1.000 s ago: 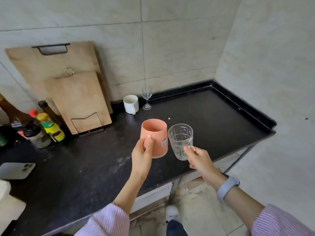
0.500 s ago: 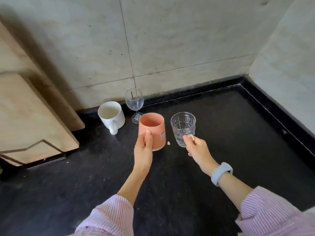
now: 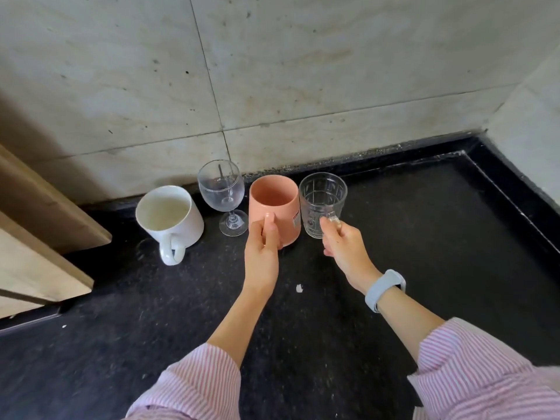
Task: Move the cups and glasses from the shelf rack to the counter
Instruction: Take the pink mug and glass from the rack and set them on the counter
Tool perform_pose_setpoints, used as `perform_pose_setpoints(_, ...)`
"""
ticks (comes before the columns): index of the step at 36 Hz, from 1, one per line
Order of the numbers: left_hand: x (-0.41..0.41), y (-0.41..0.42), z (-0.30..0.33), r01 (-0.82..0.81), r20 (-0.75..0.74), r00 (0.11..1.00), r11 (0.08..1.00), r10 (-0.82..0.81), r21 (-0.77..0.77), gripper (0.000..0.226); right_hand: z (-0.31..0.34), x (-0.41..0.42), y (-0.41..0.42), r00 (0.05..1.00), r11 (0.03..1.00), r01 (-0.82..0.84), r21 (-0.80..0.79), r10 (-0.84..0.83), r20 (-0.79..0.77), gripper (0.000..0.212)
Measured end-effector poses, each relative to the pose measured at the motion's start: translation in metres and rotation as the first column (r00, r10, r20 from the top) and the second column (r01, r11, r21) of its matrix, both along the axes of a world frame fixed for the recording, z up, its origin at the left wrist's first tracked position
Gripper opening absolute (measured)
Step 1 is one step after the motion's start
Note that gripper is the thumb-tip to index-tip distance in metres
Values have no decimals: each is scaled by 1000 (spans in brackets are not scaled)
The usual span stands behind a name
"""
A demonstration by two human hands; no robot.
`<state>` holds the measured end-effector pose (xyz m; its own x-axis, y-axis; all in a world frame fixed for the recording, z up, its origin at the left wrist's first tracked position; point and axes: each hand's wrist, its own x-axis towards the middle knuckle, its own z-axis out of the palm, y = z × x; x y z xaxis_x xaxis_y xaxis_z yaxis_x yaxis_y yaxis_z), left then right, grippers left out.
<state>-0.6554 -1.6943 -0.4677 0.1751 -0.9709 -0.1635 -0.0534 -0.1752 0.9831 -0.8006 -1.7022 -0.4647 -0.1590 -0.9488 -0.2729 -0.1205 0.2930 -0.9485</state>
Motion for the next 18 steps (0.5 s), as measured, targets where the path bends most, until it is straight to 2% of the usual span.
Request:
perform_pose_setpoints(4,-3,-12,-6,23,-4,1000,1000,-23,-12,36,-3,-2,-15,1000,1000,-14,4,14,-15,36)
perform_pose_setpoints(12,-11,-24,-10,43,16,999,999,-43,7,29,-2,-2,-38,998,999,-35,-24,34,-52,28)
perform_pose_setpoints(16,-12,-25,-10,61,84,995,998,-60,-11,36,-5,-4,-46,990,998,-67,-18,65,-126,32)
perform_pose_setpoints(18,-13,-23,-10,51,143,989,999,-48,-14,31,-7,-6,-47,984,997,-76,-28,71,-161,32)
